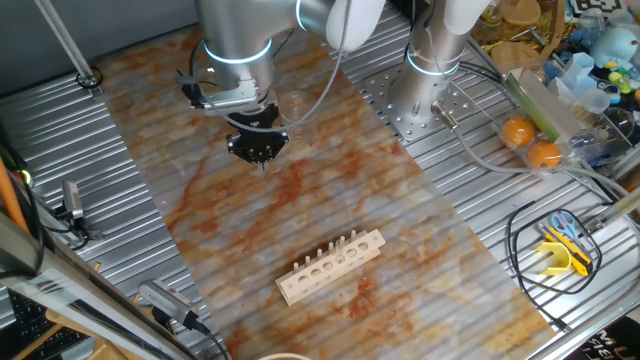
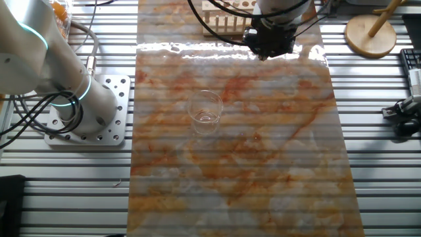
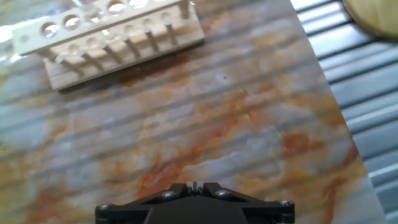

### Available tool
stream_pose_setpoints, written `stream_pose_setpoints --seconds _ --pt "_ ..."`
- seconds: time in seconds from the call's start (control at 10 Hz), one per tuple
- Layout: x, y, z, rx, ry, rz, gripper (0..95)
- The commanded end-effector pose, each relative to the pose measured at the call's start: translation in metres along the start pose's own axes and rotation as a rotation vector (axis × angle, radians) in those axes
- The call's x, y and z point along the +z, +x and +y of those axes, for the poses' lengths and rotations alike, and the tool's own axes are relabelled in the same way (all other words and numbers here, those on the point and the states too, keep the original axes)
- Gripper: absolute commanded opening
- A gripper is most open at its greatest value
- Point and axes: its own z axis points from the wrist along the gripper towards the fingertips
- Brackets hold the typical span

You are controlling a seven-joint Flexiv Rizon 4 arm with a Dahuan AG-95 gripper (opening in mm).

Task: Pour out the test tube

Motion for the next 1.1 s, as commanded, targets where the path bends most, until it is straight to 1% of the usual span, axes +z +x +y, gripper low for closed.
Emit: stream_pose_setpoints --seconds 0.1,0.2,0.4,0.5,0.7,0.8,0.9,1.1 --pt "0.0057 -0.0006 -0.003 -0.076 -0.02 -0.105 0.0" --pt "0.0065 -0.0007 -0.0033 -0.083 -0.024 -0.112 0.0" --pt "0.0068 -0.0007 -0.0034 -0.093 -0.027 -0.111 0.0" --pt "0.0068 -0.0008 -0.0034 -0.093 -0.028 -0.118 0.0" --pt "0.0068 -0.0008 -0.0034 -0.106 -0.029 -0.119 0.0" --pt "0.0068 -0.0008 -0.0035 -0.122 -0.04 -0.118 0.0" --pt "0.0069 -0.0008 -0.0035 -0.143 -0.063 -0.121 0.0" --pt "0.0076 -0.0008 -0.0038 -0.15 -0.082 -0.136 0.0"
